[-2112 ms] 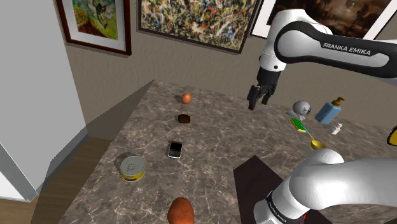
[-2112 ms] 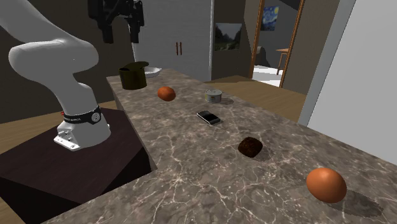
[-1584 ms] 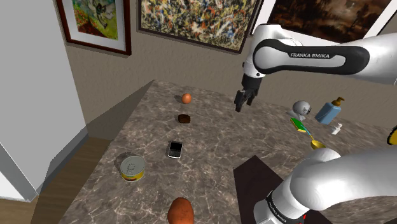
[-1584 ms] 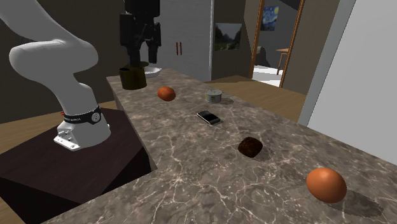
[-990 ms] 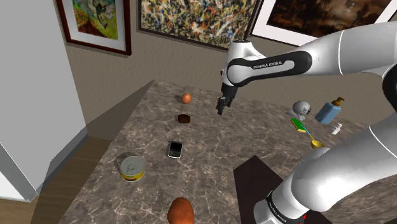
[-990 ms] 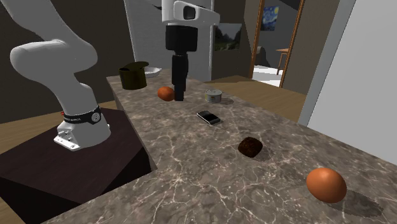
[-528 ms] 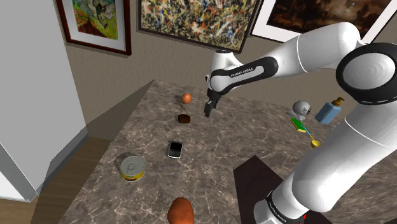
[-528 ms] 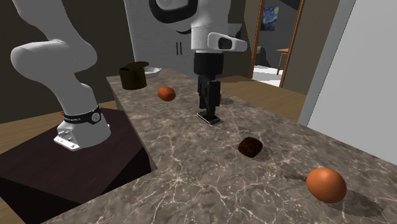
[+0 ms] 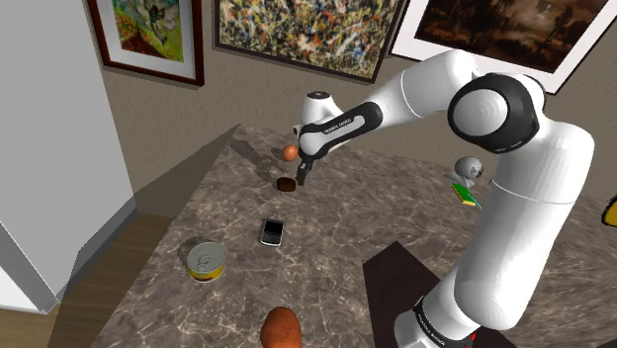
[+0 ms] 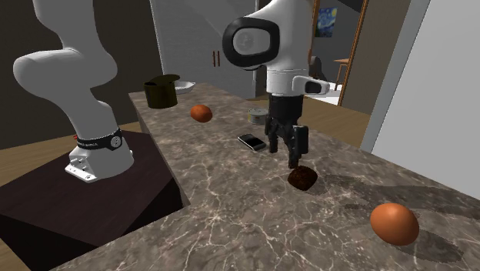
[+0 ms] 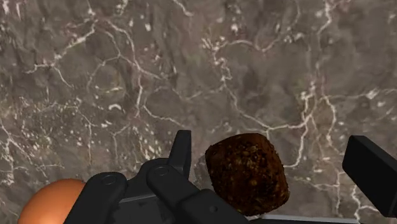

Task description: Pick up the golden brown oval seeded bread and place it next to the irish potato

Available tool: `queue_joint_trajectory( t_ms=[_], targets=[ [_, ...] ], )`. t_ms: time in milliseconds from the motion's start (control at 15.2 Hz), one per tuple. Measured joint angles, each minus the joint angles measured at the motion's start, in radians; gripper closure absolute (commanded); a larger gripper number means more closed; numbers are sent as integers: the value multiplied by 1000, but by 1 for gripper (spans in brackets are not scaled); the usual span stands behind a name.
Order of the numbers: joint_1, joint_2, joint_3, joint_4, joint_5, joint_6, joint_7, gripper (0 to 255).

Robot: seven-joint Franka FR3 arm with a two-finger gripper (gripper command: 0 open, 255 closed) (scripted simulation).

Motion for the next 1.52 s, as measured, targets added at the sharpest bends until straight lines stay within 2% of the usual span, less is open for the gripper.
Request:
queue_joint_trajectory(
  t_ms=[132,330,726,1122,1188,1518],
  targets=[
    [3,79,10,63,-3,27,-22,0],
    [4,137,17,103,-8,53,-39,0],
    [-3,205,15,117,-10,108,-42,0],
    [-4,212,15,118,-11,115,-41,0],
    [-4,212,15,118,-11,115,-41,255],
    [-4,212,14,118,-11,115,-41,255]
  ],
)
